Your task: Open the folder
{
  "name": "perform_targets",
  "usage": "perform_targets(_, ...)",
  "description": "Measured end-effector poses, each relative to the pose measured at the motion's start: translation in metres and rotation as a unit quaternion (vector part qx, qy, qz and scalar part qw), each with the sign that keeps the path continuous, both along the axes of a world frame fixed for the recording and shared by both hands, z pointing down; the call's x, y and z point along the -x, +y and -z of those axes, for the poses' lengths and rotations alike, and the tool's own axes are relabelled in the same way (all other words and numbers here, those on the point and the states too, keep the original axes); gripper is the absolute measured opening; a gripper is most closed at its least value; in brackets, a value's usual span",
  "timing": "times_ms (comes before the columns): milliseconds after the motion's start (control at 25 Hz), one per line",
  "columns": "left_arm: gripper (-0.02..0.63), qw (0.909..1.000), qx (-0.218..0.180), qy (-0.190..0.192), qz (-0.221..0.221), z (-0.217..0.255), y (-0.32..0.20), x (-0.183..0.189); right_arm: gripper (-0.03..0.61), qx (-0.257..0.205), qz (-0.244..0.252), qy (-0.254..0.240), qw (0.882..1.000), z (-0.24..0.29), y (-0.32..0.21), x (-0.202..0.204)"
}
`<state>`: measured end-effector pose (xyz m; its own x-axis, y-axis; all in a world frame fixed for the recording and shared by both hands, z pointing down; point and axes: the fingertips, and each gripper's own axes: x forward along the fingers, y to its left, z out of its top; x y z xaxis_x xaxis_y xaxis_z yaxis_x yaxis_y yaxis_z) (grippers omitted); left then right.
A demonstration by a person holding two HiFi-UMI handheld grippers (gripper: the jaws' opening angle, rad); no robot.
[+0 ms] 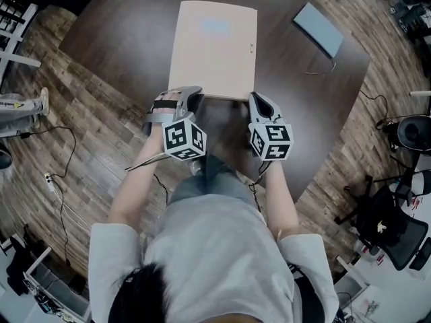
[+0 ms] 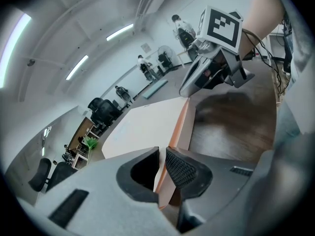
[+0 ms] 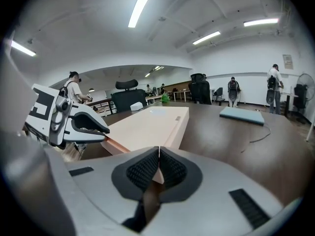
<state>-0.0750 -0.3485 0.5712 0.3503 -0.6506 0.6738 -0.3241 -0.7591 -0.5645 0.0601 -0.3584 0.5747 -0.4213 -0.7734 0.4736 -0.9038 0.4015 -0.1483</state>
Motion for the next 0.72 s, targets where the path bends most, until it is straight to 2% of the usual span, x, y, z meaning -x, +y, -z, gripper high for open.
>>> perform_targets(80,0.037,0.9998,0.001,0.018,0.006,0.002,0.000,0.001,0.012,0.003,0.000,-0.007,1.000,0.000,0.000,0.000)
perform_targets(240,0.037,0.9957,0.017,0.085,0.033,0.008,0.001,0.002,0.012,0.006,0.005,-0.001,1.000,0.000,0.001,0.001)
perform_targets(520,0.040,0.9746,0.051,0.202,0.083,0.018,-0.002,0.005,0.012,0.007,0.002,-0.004,1.000,-0.001,0.001,0.000)
perform_targets(560,0.040,0.9676,0.055,0.227,0.096,0.021,-0.003,0.007,0.012,0.008,0.003,-0.003,1.000,-0.001,0.001,0.000)
perform_targets(600,0.038,0.9565,0.060,0.262,0.114,0.028,-0.007,0.011,0.012,0.008,0.004,-0.002,1.000,-0.001,0.000,0.000)
perform_targets(680,0.029,0.9283,0.070,0.332,0.151,0.045,-0.015,0.022,0.012,0.008,0.005,-0.002,1.000,0.000,0.000,0.001)
perform_targets(720,0.029,0.9195,0.072,0.350,0.163,0.052,-0.017,0.028,0.012,0.007,0.005,-0.003,1.000,0.000,-0.001,0.001)
